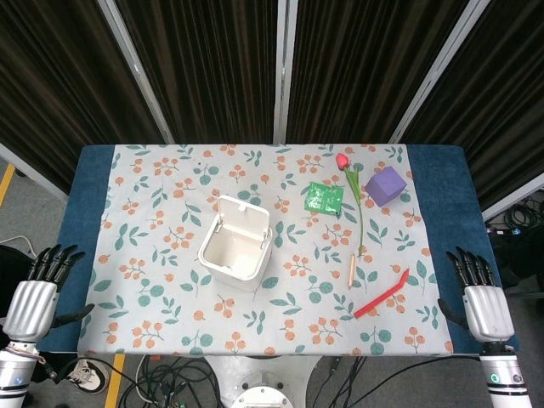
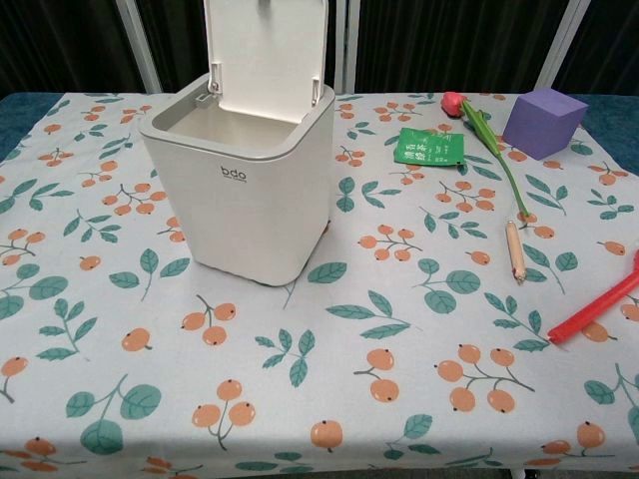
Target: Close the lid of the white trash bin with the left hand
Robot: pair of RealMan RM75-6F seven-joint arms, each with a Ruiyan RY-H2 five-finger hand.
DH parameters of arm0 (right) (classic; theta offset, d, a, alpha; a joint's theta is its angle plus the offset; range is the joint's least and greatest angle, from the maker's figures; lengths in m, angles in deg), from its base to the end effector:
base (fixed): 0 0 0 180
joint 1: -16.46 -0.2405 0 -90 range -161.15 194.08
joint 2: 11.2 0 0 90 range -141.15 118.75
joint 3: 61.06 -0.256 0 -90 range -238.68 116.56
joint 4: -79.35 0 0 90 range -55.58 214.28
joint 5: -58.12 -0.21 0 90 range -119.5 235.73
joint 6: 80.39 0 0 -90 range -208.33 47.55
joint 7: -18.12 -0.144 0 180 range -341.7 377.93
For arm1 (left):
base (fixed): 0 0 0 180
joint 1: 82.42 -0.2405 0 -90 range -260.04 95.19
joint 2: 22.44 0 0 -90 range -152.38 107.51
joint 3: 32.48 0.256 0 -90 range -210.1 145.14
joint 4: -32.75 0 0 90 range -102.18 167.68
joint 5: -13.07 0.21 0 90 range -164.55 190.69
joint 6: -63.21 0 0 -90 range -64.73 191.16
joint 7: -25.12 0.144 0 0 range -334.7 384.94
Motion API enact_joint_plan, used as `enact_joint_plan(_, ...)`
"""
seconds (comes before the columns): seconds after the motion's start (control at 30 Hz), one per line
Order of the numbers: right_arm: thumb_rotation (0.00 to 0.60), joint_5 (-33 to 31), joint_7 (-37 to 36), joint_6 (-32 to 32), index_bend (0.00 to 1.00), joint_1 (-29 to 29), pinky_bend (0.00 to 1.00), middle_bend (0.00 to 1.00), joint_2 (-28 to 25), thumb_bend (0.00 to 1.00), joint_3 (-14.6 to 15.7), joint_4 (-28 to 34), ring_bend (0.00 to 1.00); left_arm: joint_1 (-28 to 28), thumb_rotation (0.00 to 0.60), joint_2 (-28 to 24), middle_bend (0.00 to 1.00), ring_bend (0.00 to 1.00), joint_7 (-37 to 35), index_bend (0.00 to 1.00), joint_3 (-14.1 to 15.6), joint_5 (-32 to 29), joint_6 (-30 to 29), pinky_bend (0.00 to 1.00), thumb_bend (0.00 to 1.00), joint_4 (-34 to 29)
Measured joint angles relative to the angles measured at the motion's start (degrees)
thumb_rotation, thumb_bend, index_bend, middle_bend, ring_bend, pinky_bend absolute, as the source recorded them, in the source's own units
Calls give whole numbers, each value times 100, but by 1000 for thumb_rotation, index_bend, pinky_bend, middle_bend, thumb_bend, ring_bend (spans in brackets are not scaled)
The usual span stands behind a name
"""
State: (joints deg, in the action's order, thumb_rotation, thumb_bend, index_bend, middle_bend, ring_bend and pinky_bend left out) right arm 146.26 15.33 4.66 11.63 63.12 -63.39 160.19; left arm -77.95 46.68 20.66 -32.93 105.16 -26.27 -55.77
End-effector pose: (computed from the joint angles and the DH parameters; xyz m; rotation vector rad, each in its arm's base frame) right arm -0.3285 -0.1805 0.1156 1.4054 -0.9187 0.9356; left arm -0.3020 0.1696 0.1354 -1.4201 -0.9175 -1.0535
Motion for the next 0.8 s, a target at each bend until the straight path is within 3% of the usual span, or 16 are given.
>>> enact_joint_plan(0.47, 600, 41, -75, 34, 0, 5, 0, 0, 0, 196, 6, -33, 0, 112, 600, -97, 103, 0, -33, 164, -37, 133, 26, 67, 100, -130)
enact_joint_plan(0.53, 600, 71, -85, 56, 0, 14, 0, 0, -7, 196, 24, -52, 0, 146, 600, -121, 103, 0, -77, 164, -34, 199, 35, 67, 176, -139)
enact_joint_plan(0.73, 600, 27, -196, 66, 0, 25, 0, 0, -25, 195, -3, -123, 0, 285, 600, -206, 109, 0, -336, 164, -81, 401, -9, 67, 526, -151)
enact_joint_plan(0.8, 600, 31, -202, 60, 0, 19, 0, 0, -17, 196, -4, -138, 0, 366, 600, -266, 114, 0, -459, 164, -112, 490, -14, 67, 592, -196)
